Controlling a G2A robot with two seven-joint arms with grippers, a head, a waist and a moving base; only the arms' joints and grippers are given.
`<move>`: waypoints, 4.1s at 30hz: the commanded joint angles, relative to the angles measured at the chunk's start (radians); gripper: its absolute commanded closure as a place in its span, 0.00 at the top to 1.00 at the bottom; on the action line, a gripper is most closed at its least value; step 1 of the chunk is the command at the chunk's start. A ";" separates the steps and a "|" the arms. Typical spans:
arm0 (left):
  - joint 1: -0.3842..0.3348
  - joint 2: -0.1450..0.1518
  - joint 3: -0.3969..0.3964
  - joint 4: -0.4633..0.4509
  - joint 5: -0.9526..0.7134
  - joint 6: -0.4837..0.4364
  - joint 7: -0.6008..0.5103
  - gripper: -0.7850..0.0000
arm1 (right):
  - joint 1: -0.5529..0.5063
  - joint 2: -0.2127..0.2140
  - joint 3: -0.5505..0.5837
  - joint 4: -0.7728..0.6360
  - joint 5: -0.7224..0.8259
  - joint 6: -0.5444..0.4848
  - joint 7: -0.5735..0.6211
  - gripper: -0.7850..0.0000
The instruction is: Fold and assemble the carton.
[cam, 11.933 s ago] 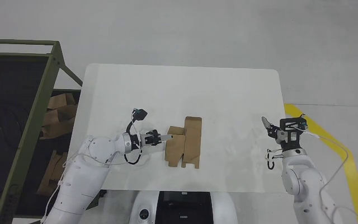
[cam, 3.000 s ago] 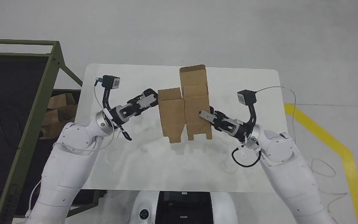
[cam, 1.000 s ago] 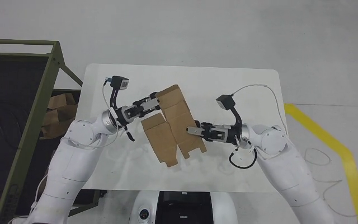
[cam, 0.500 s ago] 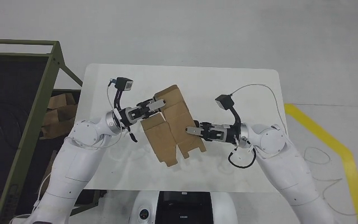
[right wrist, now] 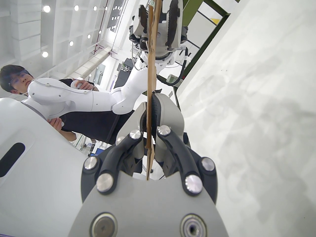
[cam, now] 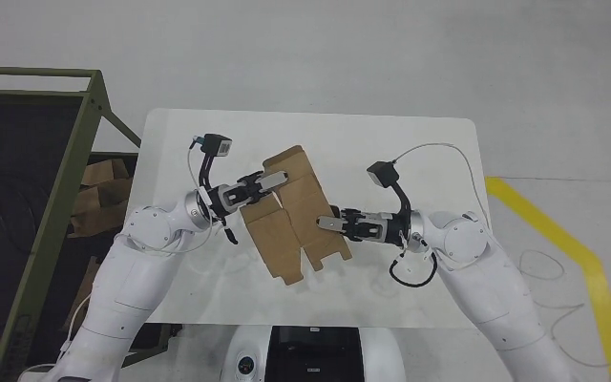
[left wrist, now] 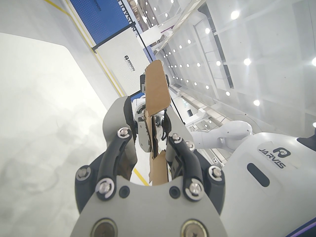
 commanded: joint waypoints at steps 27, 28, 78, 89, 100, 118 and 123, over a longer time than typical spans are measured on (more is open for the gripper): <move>0.050 0.000 -0.075 -0.015 -0.018 -0.058 0.141 0.00 | -0.063 0.009 0.064 -0.011 0.050 -0.030 -0.155 1.00; 0.053 0.000 -0.082 -0.013 -0.018 -0.054 0.155 0.00 | -0.069 0.010 0.070 -0.012 0.055 -0.033 -0.166 1.00; 0.020 -0.059 -0.027 -0.004 -0.036 0.129 0.609 0.00 | -0.072 -0.036 -0.043 0.039 0.099 -0.123 -0.355 0.82; 0.010 -0.073 -0.014 -0.002 0.001 0.133 0.630 0.00 | -0.036 -0.055 -0.084 0.064 0.051 -0.066 -0.399 0.55; 0.021 -0.082 -0.020 -0.013 0.037 0.103 0.631 0.00 | -0.028 -0.062 -0.090 0.063 0.002 0.005 -0.412 0.43; 0.035 -0.096 -0.030 -0.017 0.072 0.088 0.633 0.00 | -0.032 -0.069 -0.086 0.049 -0.016 0.021 -0.392 0.32; 0.037 -0.099 -0.033 -0.018 0.079 0.088 0.630 0.00 | -0.033 -0.071 -0.086 0.049 -0.020 0.037 -0.388 0.27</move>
